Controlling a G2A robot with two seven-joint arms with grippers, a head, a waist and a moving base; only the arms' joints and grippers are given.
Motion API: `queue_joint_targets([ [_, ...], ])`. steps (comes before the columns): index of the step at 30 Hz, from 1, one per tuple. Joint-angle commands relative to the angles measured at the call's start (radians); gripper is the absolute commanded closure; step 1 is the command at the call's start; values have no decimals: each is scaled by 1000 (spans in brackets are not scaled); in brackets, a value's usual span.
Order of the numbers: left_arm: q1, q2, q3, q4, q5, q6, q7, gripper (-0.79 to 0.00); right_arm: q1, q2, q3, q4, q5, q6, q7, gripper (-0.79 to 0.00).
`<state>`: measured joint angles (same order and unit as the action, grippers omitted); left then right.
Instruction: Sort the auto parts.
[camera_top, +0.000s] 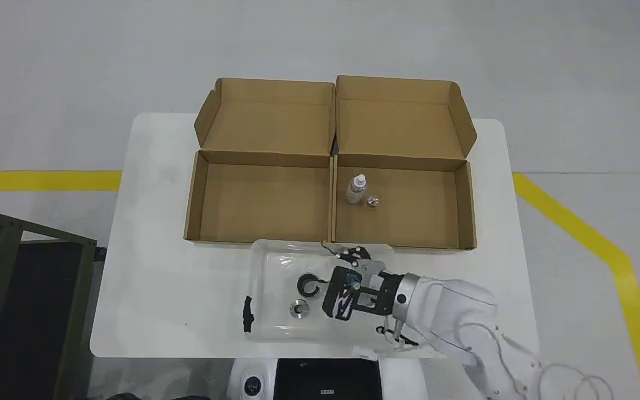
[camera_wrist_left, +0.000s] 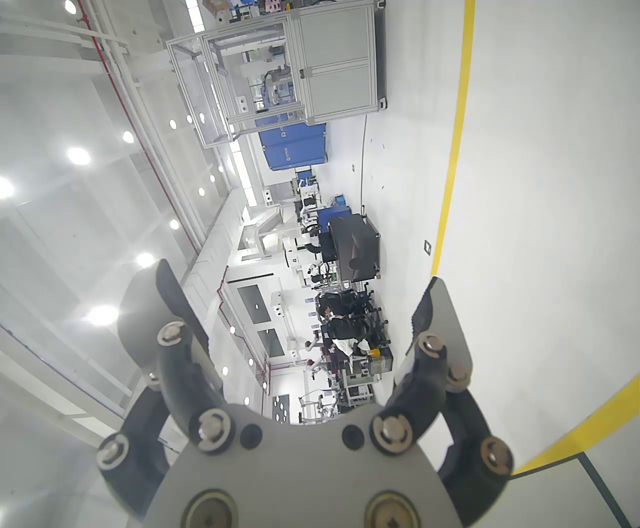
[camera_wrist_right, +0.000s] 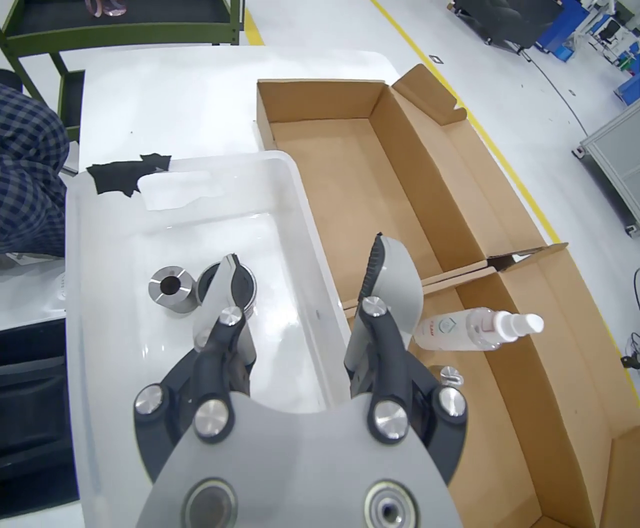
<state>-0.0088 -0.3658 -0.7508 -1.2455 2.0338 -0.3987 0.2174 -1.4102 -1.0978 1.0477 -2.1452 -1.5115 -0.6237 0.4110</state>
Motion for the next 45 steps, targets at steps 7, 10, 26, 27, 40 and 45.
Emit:
queue_joint_targets([
  [7,0,0,0,0,0,0,0,-785,11,-5,-68,51,-60,-16,5,-474],
  [10,0,0,0,0,0,0,0,-785,17,-7,-86,73,-61,-18,4,-468],
  [26,0,0,0,0,0,0,0,-785,66,-24,-154,184,-47,-8,5,-443],
  [27,0,0,0,0,0,0,0,-785,71,-25,-159,193,-44,-5,4,-440],
  [40,0,0,0,0,0,0,0,-785,141,-47,-203,286,-9,21,6,-391],
  [45,0,0,0,0,0,0,0,-785,156,-54,-218,303,3,19,11,-406],
])
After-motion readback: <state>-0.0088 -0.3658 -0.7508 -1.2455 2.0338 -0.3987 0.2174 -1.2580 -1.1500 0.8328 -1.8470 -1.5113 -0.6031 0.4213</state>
